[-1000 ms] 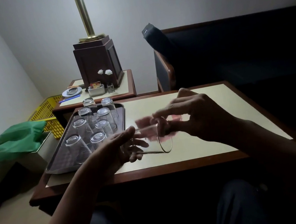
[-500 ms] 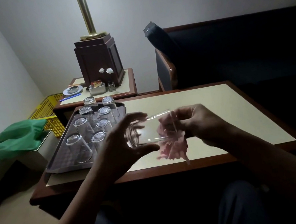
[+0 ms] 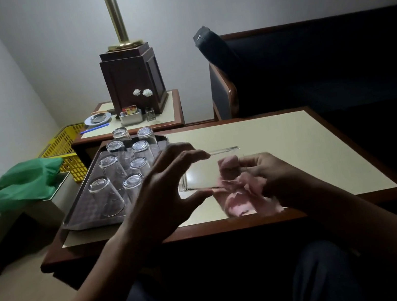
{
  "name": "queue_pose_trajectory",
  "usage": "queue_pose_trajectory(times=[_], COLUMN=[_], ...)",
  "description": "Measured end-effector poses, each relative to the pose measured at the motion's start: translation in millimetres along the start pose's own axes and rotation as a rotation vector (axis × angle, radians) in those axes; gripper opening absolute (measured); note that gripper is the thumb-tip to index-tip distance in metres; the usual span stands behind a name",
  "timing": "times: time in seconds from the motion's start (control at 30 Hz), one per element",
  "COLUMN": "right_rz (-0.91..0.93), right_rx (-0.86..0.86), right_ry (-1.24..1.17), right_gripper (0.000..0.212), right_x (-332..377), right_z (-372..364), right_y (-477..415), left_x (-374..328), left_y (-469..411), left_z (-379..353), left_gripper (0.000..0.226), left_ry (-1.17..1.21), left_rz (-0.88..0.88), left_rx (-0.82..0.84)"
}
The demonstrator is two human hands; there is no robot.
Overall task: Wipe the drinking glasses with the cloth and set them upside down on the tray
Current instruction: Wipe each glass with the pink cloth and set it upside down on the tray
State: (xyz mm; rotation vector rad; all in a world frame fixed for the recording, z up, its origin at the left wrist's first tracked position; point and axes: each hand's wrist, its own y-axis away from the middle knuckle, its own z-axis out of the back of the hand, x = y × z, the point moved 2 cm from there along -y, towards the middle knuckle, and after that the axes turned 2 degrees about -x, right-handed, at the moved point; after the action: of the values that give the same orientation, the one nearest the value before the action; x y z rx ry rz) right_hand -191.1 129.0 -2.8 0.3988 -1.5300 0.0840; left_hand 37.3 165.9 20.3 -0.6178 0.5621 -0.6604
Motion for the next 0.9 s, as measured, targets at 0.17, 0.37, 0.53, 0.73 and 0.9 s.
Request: queue_pose_trajectory(times=[0.17, 0.37, 0.53, 0.73, 0.9], right_rz=[0.843, 0.384, -0.024, 0.628, 0.855], right_rx=[-0.098, -0.058, -0.079, -0.473, -0.252], right_ry=[0.659, 0.358, -0.215, 0.362, 0.389], right_gripper=[0.019, 0.036, 0.046, 0.024, 0.062], right_x=[22, 22, -13, -12, -59], right_z=[-5, -7, -17, -56, -97], right_y=[13, 6, -9, 0, 39], left_x=[17, 6, 4, -7, 5], left_y=[7, 11, 23, 18, 16], left_z=[-7, -19, -34, -57, -46], left_gripper=[0.078, 0.085, 0.074, 0.059, 0.070], left_ry=[0.414, 0.047, 0.469, 1.297, 1.311], left_rz=[0.317, 0.178, 0.596, 1.133, 1.156], left_rx=[0.447, 0.100, -0.028, -0.183, -0.290])
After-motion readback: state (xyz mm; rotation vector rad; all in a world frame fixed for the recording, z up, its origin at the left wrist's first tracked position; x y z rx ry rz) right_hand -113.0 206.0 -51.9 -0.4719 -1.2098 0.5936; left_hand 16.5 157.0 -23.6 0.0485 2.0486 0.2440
